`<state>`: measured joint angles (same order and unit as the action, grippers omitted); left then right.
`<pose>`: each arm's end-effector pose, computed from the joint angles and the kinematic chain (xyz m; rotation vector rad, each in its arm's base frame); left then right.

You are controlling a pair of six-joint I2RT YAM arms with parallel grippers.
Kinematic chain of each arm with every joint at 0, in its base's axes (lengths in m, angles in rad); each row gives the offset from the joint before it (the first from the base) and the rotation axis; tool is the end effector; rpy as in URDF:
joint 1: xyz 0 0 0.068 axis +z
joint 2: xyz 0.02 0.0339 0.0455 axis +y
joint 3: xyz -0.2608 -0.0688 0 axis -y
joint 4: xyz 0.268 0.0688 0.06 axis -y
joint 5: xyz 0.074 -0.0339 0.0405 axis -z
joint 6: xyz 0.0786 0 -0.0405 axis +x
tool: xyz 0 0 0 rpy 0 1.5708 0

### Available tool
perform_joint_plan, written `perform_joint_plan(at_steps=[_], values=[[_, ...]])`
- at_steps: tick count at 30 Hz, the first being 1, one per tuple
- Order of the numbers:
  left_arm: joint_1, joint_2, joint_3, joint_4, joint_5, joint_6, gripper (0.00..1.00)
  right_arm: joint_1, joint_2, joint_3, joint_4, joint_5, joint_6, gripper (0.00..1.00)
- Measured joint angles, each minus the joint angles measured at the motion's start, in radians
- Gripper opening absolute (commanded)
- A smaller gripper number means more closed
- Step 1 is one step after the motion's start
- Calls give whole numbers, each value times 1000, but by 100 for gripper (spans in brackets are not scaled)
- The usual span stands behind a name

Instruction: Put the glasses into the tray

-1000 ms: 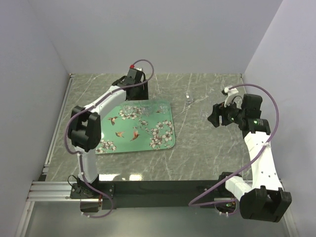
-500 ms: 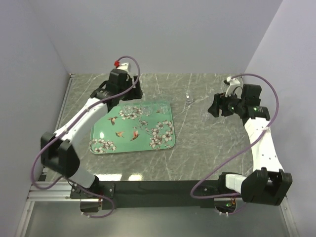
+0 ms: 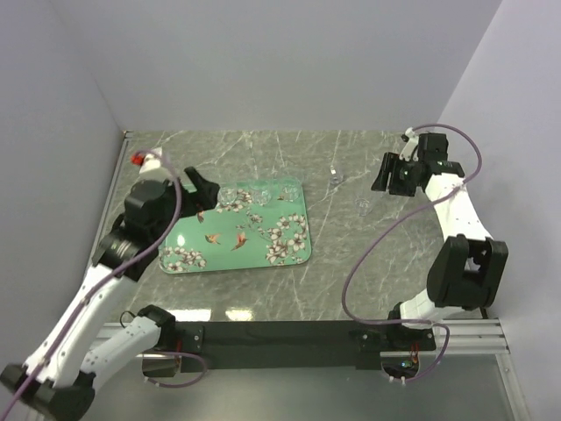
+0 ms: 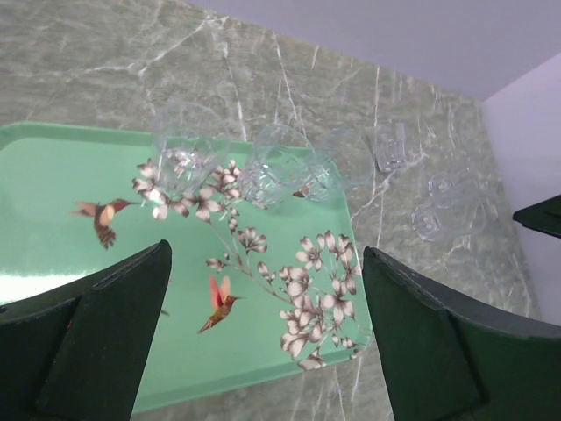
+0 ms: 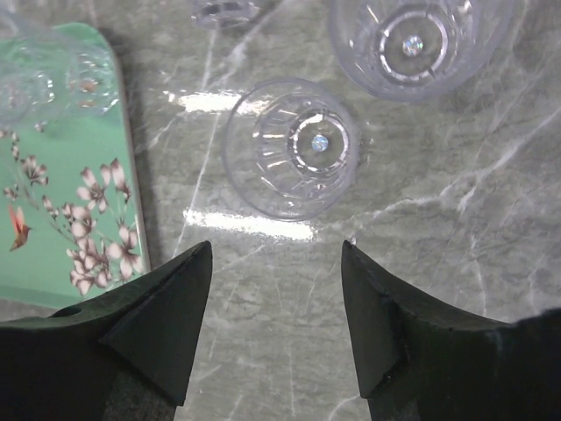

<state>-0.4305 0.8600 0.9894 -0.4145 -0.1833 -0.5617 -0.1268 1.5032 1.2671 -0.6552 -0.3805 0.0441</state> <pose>0.2359 -0.0926 0.3627 -0.2522 1.8663 -0.5180 0.3701 -0.0178 0.2550 0.0424 2.4216 0.4296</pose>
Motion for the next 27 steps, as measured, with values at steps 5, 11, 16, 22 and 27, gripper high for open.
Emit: perform_joint_plan(at_steps=[5,11,16,22,27], values=[[0,-193,-105,-40,-31,-63,99,0,96,42,-8,37,44,58],[0,-344,-188,-80,-35,-145,99,0,206,81,-13,72,72,44],[0,-395,-239,-116,-35,-196,99,0,264,82,-11,87,76,39],[0,-414,-249,-137,-35,-223,99,0,306,87,-2,97,75,21],[0,-414,-255,-135,-35,-237,99,0,315,86,13,103,65,5]])
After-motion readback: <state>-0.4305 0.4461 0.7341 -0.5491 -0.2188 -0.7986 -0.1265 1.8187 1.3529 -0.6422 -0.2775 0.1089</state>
